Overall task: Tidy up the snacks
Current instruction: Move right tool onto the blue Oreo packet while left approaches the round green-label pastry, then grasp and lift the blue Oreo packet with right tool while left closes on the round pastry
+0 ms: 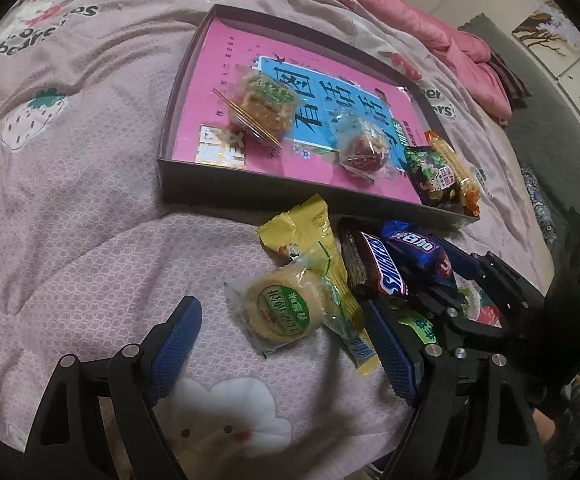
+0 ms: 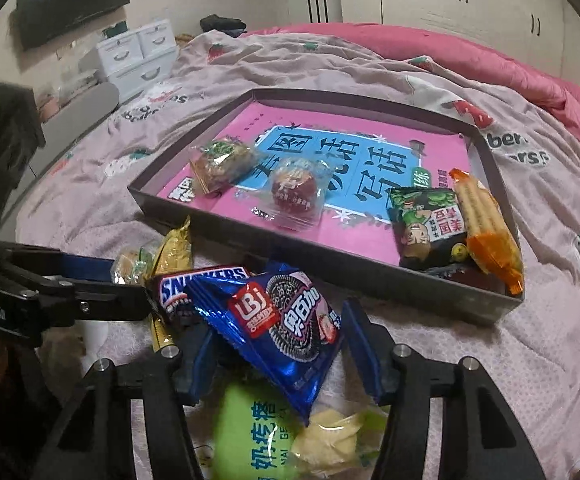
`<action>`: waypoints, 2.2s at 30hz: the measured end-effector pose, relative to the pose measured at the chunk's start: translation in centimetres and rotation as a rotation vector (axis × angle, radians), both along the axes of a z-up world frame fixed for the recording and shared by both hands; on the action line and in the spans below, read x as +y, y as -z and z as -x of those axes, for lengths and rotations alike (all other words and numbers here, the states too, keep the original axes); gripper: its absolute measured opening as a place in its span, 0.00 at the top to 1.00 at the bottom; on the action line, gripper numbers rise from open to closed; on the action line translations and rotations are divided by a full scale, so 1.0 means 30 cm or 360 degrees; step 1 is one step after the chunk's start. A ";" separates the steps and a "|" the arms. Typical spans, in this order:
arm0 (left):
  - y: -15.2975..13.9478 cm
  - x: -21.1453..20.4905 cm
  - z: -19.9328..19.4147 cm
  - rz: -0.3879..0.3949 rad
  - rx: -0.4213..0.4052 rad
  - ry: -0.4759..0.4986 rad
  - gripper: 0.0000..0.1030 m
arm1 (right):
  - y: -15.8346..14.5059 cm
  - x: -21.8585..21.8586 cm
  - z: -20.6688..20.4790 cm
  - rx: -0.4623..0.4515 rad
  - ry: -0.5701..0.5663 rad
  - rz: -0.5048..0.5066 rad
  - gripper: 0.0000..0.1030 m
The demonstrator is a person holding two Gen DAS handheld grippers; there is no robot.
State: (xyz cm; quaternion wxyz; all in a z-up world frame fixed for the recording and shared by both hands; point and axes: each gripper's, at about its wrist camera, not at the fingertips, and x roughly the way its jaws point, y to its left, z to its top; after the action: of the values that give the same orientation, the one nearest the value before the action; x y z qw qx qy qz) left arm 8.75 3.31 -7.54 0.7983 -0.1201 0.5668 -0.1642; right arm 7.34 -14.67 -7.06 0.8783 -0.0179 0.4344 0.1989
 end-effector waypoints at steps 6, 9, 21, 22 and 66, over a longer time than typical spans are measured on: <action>0.003 -0.005 0.001 -0.0002 0.0007 0.0037 0.20 | -0.017 -0.043 -0.004 0.0014 0.0032 -0.0116 0.57; 0.002 0.009 -0.005 0.0012 0.0014 0.0033 0.22 | -0.021 -0.076 -0.009 0.0038 0.0060 -0.0199 0.59; 0.001 0.019 -0.005 0.0026 0.0033 0.0035 0.24 | -0.020 -0.082 -0.015 0.0120 0.0051 -0.0263 0.58; 0.004 0.021 -0.007 0.0032 0.0037 0.0032 0.24 | -0.021 -0.082 -0.015 0.0127 0.0049 -0.0275 0.55; 0.020 -0.016 -0.037 0.0112 0.0062 -0.0061 0.53 | -0.076 -0.206 -0.020 0.0025 0.0147 -0.0246 0.77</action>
State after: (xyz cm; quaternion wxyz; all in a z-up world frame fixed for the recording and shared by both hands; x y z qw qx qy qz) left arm 9.86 2.82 -8.14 0.7854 -0.1621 0.5738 -0.1662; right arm 7.94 -20.84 -4.78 0.8818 0.0717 0.4251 0.1912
